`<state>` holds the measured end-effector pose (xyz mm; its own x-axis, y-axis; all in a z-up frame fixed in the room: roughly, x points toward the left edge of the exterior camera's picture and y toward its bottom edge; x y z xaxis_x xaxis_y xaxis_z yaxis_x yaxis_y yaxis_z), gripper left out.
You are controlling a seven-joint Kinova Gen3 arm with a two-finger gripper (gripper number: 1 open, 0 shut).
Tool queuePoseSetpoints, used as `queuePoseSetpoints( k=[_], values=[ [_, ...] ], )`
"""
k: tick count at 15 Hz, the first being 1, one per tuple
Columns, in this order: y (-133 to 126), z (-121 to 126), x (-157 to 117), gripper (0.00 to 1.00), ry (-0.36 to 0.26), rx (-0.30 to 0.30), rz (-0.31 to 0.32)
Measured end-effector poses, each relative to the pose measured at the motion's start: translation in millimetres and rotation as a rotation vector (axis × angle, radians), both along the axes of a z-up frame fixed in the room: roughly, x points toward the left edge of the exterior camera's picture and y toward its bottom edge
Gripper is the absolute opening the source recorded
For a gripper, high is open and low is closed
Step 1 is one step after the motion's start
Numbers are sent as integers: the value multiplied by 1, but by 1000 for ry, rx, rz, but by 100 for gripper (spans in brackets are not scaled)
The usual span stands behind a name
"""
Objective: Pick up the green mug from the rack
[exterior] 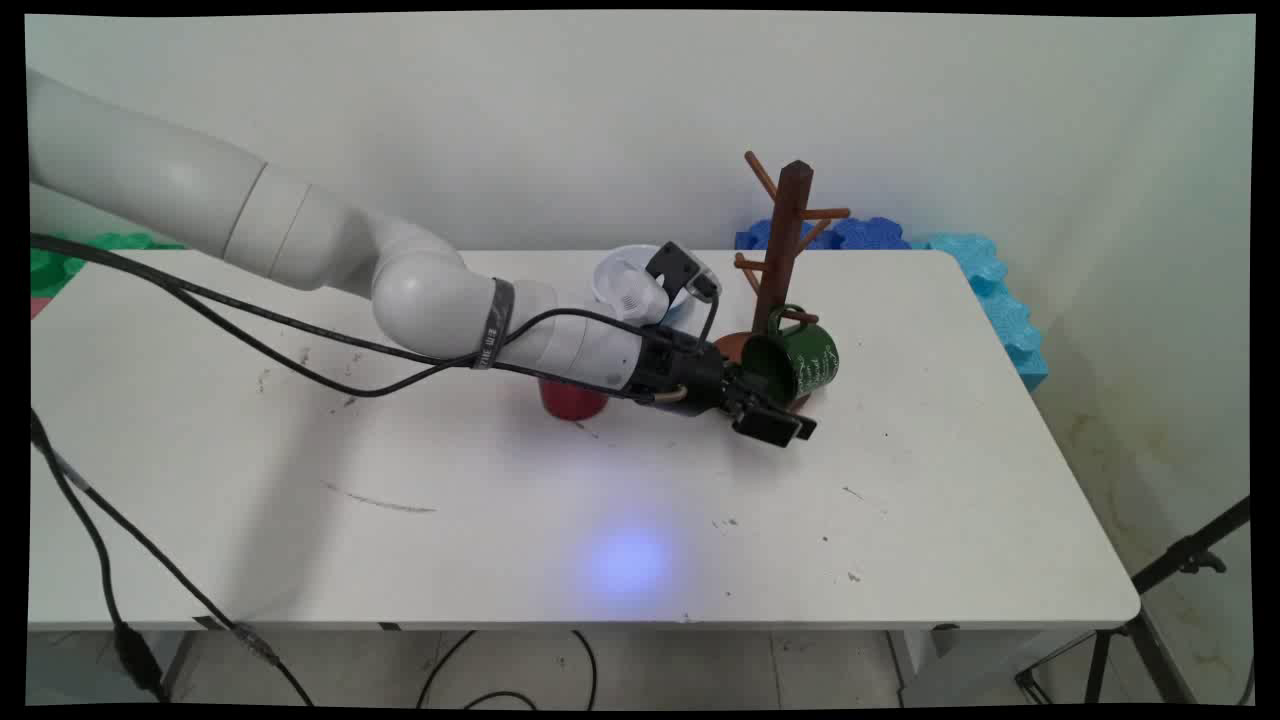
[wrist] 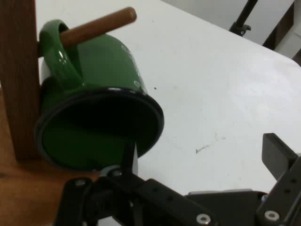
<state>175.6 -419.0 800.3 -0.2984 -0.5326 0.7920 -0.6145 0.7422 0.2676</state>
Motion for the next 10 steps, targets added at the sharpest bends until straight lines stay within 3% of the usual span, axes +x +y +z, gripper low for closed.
queuePoseSetpoints(
  k=[10],
  values=[
    [-18,-15,-10,100,28,-22,30]
  ],
)
